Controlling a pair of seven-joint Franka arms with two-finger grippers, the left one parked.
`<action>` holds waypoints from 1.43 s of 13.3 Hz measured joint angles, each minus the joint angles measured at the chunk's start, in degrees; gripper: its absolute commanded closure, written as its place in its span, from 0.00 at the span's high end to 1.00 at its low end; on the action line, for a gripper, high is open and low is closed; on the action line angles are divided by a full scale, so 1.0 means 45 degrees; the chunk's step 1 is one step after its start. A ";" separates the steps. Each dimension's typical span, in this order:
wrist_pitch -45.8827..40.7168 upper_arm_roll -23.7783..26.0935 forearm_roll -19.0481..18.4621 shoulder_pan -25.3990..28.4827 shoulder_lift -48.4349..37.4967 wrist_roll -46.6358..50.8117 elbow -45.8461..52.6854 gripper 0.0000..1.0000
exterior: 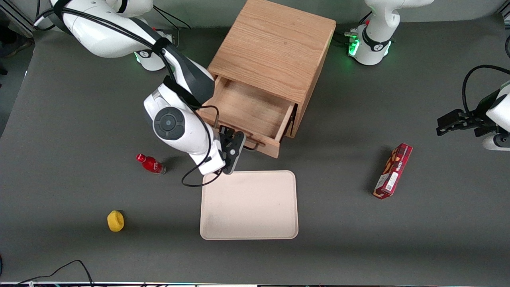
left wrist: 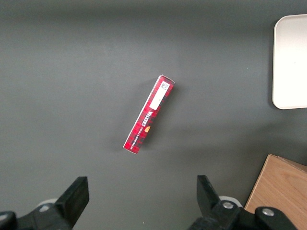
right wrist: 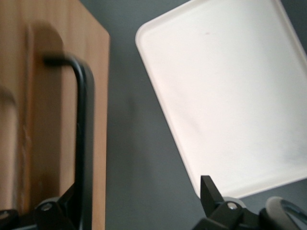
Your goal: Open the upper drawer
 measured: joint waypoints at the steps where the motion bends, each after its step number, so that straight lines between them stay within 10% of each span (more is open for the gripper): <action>1: -0.0009 -0.0214 -0.0001 -0.0045 -0.0013 -0.0181 0.0131 1.00; 19: 0.0663 -0.1394 0.0704 -0.0124 -0.0017 -0.1366 0.0952 1.00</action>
